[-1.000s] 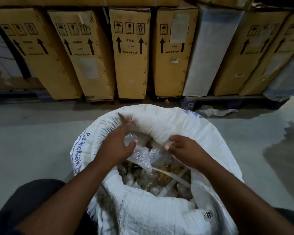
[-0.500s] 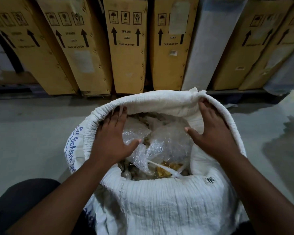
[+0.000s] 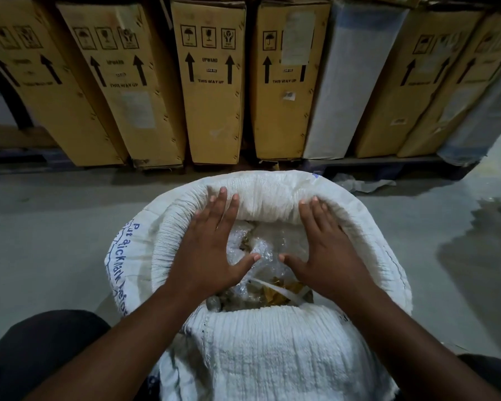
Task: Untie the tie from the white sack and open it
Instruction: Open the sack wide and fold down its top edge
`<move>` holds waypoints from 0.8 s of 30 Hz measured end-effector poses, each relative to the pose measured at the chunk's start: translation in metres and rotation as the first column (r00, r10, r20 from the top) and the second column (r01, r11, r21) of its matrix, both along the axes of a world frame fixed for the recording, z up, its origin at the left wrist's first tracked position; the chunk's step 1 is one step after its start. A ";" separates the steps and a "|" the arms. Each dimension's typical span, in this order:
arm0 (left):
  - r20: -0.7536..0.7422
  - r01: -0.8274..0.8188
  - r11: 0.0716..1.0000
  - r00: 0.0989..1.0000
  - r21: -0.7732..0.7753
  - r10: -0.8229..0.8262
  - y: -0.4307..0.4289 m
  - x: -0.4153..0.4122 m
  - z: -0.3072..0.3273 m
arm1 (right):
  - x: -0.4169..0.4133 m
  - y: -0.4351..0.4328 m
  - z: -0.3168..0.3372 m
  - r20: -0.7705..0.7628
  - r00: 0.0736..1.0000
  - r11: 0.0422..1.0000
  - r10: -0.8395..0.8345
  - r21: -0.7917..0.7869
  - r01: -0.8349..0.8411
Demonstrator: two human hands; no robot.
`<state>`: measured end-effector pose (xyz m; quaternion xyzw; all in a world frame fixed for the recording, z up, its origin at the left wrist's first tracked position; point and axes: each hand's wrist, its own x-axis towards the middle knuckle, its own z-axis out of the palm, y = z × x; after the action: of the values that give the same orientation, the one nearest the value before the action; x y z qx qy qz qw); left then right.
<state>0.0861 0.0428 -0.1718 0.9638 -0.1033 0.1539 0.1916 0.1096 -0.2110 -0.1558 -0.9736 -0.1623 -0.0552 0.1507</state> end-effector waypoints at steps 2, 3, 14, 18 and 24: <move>-0.019 -0.018 1.000 1.000 0.026 0.019 0.002 0.000 -0.001 | -0.001 0.003 0.003 0.030 0.999 0.999 0.027 -0.021 -0.027; -0.021 -0.025 0.999 0.999 0.030 0.026 0.002 -0.001 -0.003 | -0.002 0.004 0.005 0.040 0.999 0.999 0.029 -0.026 -0.028; 0.031 -0.034 0.997 0.999 0.067 0.032 0.004 0.001 -0.013 | -0.005 0.015 0.008 0.109 0.992 0.987 0.065 -0.150 -0.048; 0.032 -0.038 0.996 0.999 0.078 0.036 0.004 0.001 -0.014 | -0.002 0.010 0.008 0.088 0.995 0.983 0.049 -0.178 -0.033; -0.026 -0.054 0.990 0.998 0.130 0.058 0.004 0.003 -0.020 | 0.002 0.000 -0.003 0.005 1.000 0.984 -0.018 -0.178 0.018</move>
<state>0.0890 0.0464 -0.1918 0.9789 -0.0831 0.1377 0.1261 0.1113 -0.2112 -0.1586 -0.9845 -0.1581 -0.0434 0.0620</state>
